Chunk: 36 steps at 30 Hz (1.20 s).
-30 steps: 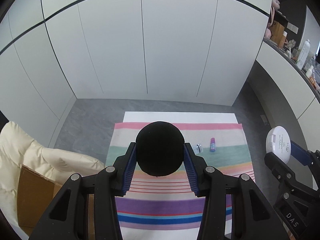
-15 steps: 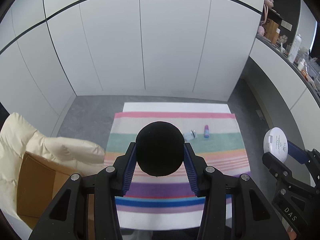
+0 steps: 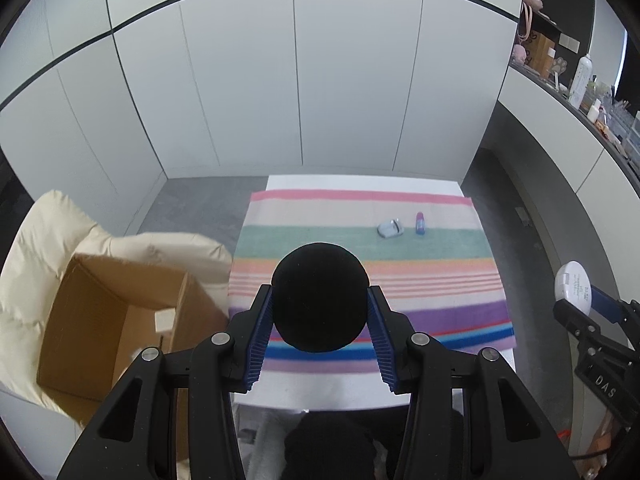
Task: Organize objects
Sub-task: 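Carry the black puff with the left tool while the right tool carries the white compact to the box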
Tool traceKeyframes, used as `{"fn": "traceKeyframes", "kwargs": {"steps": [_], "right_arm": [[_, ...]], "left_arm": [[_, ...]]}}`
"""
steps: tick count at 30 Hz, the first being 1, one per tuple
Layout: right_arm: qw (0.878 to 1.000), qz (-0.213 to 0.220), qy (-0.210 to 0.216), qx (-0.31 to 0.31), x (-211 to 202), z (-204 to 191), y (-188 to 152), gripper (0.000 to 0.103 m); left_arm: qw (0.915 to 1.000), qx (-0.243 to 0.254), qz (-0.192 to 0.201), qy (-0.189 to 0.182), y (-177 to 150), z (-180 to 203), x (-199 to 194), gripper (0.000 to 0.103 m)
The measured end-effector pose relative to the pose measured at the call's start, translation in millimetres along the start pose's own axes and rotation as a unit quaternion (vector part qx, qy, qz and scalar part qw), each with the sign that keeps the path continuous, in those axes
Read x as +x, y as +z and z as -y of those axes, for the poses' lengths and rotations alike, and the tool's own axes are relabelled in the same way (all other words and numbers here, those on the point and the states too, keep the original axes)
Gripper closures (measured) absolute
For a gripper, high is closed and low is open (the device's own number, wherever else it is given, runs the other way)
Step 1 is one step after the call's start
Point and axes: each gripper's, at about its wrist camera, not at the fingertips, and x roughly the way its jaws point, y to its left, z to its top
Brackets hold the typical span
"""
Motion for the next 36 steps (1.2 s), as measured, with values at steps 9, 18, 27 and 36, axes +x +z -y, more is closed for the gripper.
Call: {"fn": "traceKeyframes", "kwargs": {"steps": [9, 18, 27, 36], "right_arm": [[1.000, -0.009, -0.016, 0.013, -17.9, 6.4, -24.5, 0.043], [1.000, -0.010, -0.005, -0.006, -10.4, -23.7, -11.1, 0.043], [0.997, -0.017, 0.053, -0.060, 9.9, -105.5, 10.6, 0.043], [0.979, -0.027, 0.124, -0.160, 33.5, -243.2, 18.2, 0.043]], "left_arm": [[0.9996, -0.004, -0.001, 0.027, -24.8, -26.9, -7.3, 0.056], [0.9990, -0.030, -0.003, 0.033, -28.7, -66.1, -3.4, 0.056], [0.9929, -0.099, -0.014, 0.065, -41.9, -149.4, 3.4, 0.056], [0.9738, -0.187, -0.036, 0.124, -71.8, -259.7, 5.3, 0.056]]}}
